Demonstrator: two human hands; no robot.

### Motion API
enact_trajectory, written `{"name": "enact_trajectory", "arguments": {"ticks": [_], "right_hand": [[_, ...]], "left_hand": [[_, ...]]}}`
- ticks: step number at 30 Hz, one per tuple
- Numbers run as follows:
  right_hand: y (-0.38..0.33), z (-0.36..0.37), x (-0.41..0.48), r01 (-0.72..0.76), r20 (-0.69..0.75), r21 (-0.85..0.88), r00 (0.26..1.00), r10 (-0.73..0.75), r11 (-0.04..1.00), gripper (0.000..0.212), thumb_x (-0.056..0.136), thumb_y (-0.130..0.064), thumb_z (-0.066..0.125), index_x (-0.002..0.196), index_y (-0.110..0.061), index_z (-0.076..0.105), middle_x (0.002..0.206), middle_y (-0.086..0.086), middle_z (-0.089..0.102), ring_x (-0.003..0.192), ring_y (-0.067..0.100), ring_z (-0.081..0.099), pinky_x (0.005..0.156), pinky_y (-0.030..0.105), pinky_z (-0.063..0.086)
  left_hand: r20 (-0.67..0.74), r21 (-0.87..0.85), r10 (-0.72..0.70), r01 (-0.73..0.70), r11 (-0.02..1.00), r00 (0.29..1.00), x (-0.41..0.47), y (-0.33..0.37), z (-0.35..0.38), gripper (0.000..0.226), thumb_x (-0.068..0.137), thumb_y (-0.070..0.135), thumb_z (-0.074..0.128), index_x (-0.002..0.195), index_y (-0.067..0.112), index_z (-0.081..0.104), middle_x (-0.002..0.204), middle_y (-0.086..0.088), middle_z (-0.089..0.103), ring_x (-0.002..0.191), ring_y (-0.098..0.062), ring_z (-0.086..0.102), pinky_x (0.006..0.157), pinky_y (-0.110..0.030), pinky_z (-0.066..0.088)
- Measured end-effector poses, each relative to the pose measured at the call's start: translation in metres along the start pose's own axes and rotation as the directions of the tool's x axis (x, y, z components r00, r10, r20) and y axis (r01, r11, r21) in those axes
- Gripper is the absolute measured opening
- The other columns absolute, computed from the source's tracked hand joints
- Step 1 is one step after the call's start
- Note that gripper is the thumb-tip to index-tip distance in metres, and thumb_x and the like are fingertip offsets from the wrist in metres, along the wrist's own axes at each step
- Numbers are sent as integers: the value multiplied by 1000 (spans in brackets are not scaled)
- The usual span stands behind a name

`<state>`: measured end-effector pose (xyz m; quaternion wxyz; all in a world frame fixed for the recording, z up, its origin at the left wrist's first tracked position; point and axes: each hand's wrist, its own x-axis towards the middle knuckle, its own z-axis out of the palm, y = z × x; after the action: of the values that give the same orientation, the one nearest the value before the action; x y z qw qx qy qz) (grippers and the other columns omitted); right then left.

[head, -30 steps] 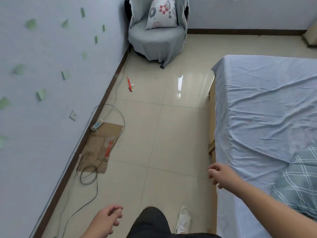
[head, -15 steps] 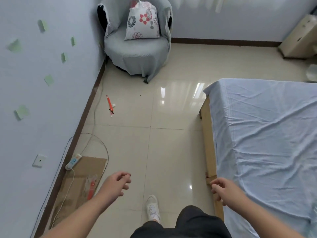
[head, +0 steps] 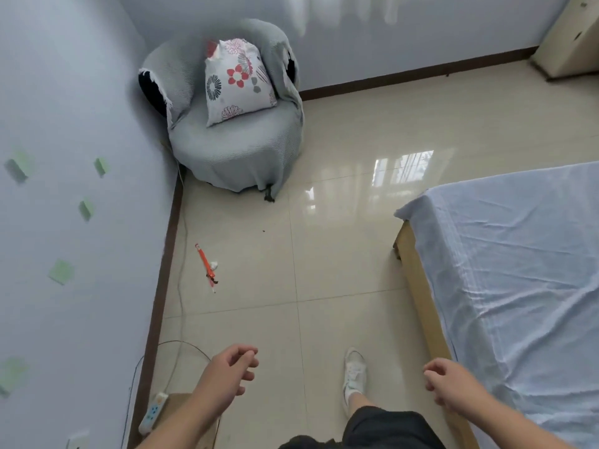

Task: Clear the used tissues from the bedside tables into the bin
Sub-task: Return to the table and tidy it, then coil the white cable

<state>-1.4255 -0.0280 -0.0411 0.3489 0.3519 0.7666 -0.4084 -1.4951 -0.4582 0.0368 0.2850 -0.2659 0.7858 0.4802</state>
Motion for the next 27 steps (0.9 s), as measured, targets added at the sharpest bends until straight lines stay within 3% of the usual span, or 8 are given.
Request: {"name": "enact_trajectory", "arguments": {"ticks": [5,13,17,20,27], "right_hand": [[-180,-60,62,161,31,-41,987,-160,986,14,100,-13,54,103,-12,68,91,11,73,63,21,61,51,31,45],[-390,-144,138,303,-125,48,947,-295,952,15,102,-8,54,107,-9,68,97,18,74,68,25,63,52,30,47],[-427,-159,172,216,-155,8,965,-212,976,16,101,-8,55,104,-8,71,89,14,74,66,23,61,53,31,46],[-432,-167,189,111,-137,6,984,-109,994,16,103,-13,53,105,-16,69,95,11,73,73,25,65,58,33,49],[-421,-202,231,-105,-150,244,978,145,964,14,101,-12,55,103,-16,69,91,15,74,60,22,58,48,29,43]], "left_hand": [[-61,0,-76,77,997,995,55,47,-29,14,105,15,62,102,17,75,96,-8,78,72,-20,66,57,-29,48],[-27,-20,-119,118,993,993,208,142,-51,16,105,11,61,100,13,75,91,-11,76,68,-21,61,51,-26,43],[57,-2,-93,94,996,994,305,217,-60,16,105,10,59,101,13,75,92,-11,75,68,-20,60,50,-25,41],[108,42,-56,51,998,993,363,291,-69,16,105,14,59,102,16,75,96,-10,76,72,-20,63,53,-26,45],[208,154,149,-183,971,967,473,514,-40,15,106,22,59,105,20,74,99,-5,78,80,-20,68,64,-32,53]]}}
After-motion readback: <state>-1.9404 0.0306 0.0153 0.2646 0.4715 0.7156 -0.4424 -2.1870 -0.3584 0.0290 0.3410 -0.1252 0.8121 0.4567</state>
